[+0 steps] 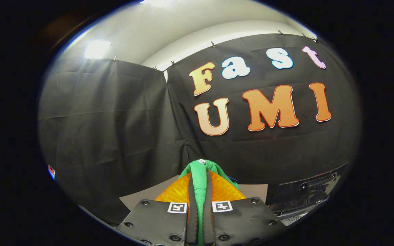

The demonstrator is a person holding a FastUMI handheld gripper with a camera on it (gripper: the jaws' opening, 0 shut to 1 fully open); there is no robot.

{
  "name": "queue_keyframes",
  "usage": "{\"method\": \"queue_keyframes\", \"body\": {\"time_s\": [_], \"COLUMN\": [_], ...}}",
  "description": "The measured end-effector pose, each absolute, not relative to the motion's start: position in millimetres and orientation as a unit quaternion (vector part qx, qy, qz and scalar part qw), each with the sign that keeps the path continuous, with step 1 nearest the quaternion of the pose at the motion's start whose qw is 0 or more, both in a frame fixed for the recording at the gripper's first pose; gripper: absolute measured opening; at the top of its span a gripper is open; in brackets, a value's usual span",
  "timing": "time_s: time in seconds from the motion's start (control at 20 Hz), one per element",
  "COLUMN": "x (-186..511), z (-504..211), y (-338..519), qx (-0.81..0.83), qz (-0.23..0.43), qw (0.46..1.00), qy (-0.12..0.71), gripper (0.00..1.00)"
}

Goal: Put the clothes into the washing machine and then close the washing machine lid.

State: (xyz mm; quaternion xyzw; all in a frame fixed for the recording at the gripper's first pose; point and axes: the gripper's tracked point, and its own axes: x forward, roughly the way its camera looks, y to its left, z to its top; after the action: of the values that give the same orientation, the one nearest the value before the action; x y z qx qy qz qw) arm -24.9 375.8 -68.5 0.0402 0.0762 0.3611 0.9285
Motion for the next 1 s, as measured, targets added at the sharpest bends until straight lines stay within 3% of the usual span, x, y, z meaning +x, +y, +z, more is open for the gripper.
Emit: {"method": "queue_keyframes", "body": {"time_s": [0.5,1.0], "x": [-3,35], "z": [-24,-32], "y": [270,149], "qx": [0.033,0.024], "qz": [0.315,0.240], "qw": [0.948,0.969], "qy": [0.040,0.058], "gripper": [0.13,0.13]}}
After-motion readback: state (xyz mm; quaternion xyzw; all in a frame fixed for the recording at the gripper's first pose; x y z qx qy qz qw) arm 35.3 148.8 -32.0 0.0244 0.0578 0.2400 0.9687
